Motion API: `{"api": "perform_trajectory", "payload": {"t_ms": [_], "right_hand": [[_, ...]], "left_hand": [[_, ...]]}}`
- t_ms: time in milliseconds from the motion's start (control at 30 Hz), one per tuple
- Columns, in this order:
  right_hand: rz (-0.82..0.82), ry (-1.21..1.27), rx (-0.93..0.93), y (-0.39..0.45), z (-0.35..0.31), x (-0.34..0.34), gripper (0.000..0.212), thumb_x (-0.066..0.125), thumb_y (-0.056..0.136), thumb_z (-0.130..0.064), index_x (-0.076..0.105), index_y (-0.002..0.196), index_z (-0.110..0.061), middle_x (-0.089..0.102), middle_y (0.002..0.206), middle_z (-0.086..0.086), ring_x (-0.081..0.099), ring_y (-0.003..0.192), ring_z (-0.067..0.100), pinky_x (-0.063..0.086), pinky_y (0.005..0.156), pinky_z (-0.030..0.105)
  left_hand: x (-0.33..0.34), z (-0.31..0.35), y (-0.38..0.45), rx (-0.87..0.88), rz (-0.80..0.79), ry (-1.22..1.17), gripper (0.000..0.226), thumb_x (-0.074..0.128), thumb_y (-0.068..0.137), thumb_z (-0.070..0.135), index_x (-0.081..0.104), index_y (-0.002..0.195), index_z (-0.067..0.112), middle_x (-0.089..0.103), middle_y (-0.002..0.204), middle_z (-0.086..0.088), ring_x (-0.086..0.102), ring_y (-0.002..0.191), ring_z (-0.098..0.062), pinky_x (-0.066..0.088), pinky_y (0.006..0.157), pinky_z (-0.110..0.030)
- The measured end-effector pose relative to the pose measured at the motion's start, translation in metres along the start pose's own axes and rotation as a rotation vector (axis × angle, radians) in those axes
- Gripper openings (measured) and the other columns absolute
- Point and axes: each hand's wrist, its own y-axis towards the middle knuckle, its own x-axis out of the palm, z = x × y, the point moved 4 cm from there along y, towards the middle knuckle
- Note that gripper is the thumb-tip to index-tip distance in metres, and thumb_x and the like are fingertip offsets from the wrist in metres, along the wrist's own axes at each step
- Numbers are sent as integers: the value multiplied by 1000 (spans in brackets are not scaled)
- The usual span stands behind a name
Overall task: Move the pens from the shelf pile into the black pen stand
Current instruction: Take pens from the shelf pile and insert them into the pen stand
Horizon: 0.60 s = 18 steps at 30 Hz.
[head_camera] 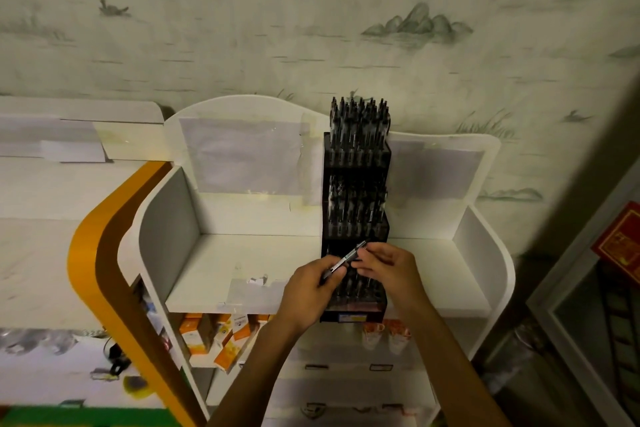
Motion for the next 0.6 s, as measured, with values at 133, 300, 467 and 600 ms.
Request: {"api": "perform_trajectory", "payload": {"t_ms": [133, 300, 467, 600], "right_hand": [[76, 41, -29, 1, -6, -11, 13, 67, 89, -9, 71, 101, -4, 75, 91, 11, 73, 84, 25, 60, 74, 30], [160, -152, -113, 7, -7, -36, 12, 67, 89, -10, 72, 100, -6, 75, 88, 6, 72, 80, 19, 60, 75, 30], [178, -508, -267, 6, 1, -42, 13, 69, 89, -15, 74, 100, -17, 73, 89, -8, 68, 79, 3, 55, 76, 18], [221, -657, -347, 3, 13, -39, 17, 72, 87, -15, 74, 103, -14, 72, 93, -5, 64, 82, 2, 49, 76, 11]], "left_hand": [[-7, 1, 1, 34, 24, 286, 28, 45, 100, 51, 61, 118, 38, 57, 97, 10, 54, 86, -6, 49, 74, -28], [-24, -13, 3, 62, 91, 594, 44, 33, 99, 58, 56, 129, 37, 57, 120, 7, 51, 114, -15, 44, 95, -36], [-35, -17, 2, 29, 99, 665, 43, 33, 100, 56, 54, 133, 37, 56, 131, 5, 50, 123, -17, 38, 102, -38], [-37, -14, 0, 10, 100, 647, 46, 32, 98, 56, 54, 133, 37, 56, 133, 5, 49, 124, -17, 38, 103, -38]]}}
